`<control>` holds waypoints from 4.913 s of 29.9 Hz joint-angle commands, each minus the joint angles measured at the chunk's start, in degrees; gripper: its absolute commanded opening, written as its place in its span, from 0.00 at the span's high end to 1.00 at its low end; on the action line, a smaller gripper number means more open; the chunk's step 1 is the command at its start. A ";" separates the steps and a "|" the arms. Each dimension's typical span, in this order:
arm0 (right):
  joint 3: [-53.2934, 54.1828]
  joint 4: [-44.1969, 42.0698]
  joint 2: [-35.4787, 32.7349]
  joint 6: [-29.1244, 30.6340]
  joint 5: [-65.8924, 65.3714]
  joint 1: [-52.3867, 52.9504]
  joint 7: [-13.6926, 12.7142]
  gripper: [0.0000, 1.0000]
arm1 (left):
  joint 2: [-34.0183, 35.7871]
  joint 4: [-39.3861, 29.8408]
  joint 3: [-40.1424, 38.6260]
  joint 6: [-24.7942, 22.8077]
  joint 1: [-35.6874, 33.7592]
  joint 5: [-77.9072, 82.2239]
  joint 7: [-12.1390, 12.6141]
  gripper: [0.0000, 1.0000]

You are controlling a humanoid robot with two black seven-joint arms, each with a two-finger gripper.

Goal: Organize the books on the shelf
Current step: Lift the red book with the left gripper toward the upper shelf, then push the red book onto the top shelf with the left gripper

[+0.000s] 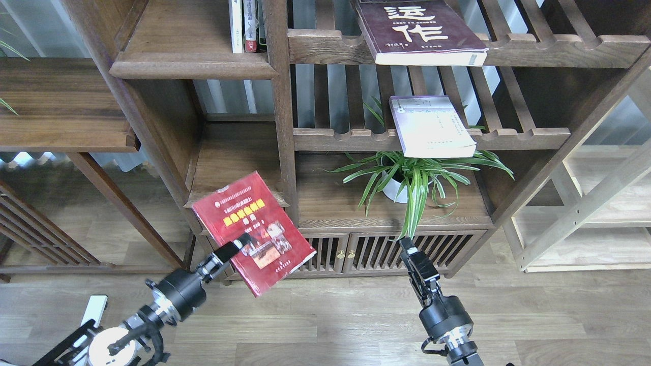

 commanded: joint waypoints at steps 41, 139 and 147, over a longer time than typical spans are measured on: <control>0.00 -0.41 0.33 0.00 1.18 1.61 0.43 0.41 | -5.49 -28.04 -29.80 0.01 13.17 11.26 8.89 1.00; -2.11 3.54 1.65 0.00 1.01 -3.83 0.52 0.40 | 12.44 -22.06 -19.17 36.18 -33.77 26.55 13.20 0.99; -1.59 4.16 1.30 0.00 1.01 -6.03 0.52 0.40 | 12.26 -18.29 -14.69 38.81 -39.74 26.73 13.11 0.99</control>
